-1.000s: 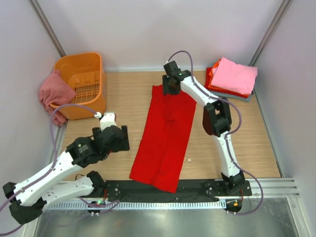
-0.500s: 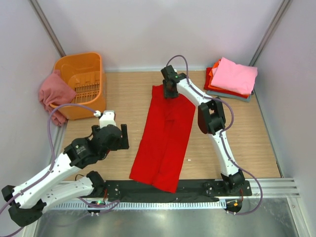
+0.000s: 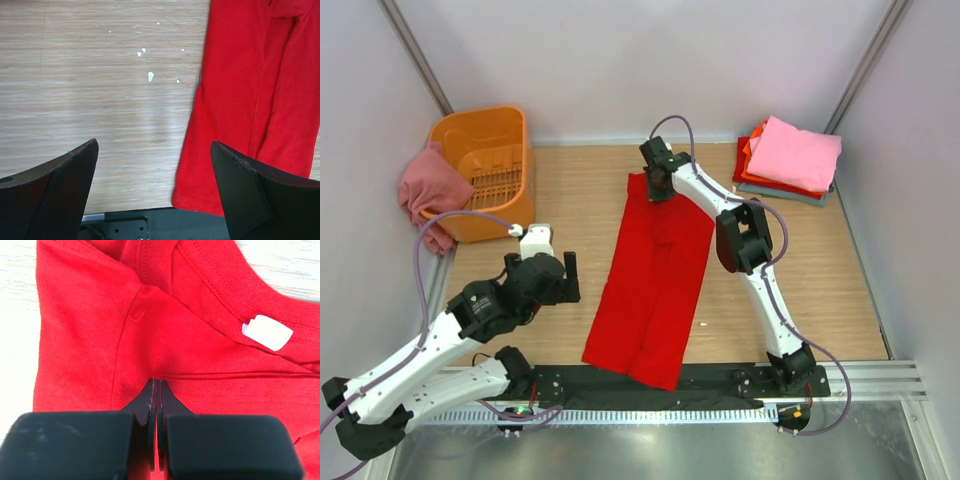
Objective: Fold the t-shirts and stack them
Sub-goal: Fold the tshirt
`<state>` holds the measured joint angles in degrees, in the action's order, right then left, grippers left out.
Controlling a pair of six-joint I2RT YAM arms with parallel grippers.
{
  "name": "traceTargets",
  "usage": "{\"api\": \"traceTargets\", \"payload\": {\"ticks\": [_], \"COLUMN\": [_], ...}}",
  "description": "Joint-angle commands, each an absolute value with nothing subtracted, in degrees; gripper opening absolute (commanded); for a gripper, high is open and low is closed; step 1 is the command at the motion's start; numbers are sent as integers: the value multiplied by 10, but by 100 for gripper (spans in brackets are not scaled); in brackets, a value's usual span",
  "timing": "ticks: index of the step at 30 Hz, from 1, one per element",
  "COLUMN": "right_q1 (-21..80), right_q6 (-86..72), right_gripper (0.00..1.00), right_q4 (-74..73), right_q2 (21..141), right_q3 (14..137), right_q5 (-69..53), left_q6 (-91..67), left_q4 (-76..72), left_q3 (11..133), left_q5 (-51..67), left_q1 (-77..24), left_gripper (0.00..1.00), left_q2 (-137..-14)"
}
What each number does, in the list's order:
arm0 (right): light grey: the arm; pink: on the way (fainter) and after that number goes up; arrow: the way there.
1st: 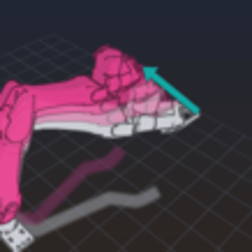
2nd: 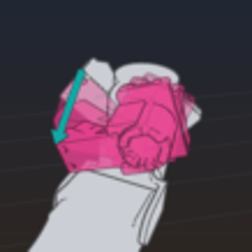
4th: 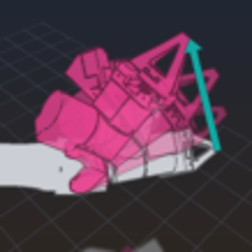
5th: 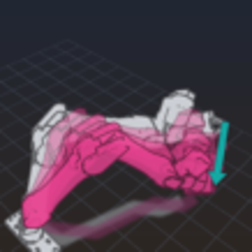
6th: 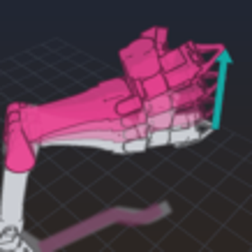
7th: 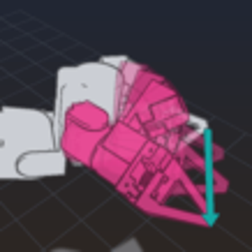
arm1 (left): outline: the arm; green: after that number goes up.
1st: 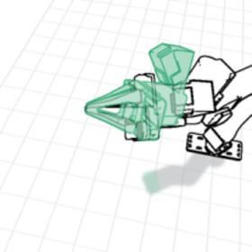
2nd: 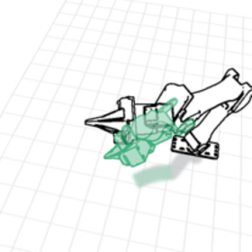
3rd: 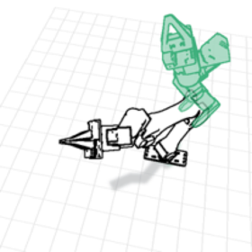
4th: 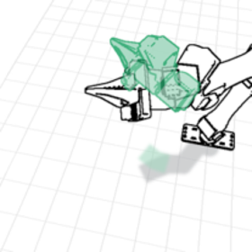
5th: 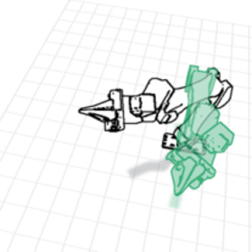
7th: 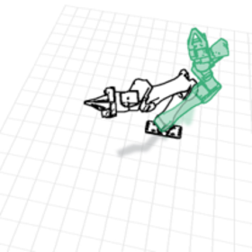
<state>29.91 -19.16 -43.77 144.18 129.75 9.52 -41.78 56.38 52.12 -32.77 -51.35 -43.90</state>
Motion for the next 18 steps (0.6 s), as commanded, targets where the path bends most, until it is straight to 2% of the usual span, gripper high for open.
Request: {"api": "traceTargets", "payload": {"ticks": [1, 9, 18], "right_q1": [302, 302, 303], "right_q6": [-191, -192, -235], "right_gripper": [1, 1, 1], "right_q4": [-428, -428, -377], "right_q2": [1437, 1337, 1185], "right_q3": [1314, 1259, 1026], "right_q5": [94, 134, 153], "left_q6": [-417, -417, -415], "left_q4": [548, 548, 544], "left_q3": [520, 520, 518], "left_q5": [-345, -343, -333], "left_q1": [-512, -512, -512], "left_gripper": [94, 93, 93], "left_q2": [-429, -424, -413]}}
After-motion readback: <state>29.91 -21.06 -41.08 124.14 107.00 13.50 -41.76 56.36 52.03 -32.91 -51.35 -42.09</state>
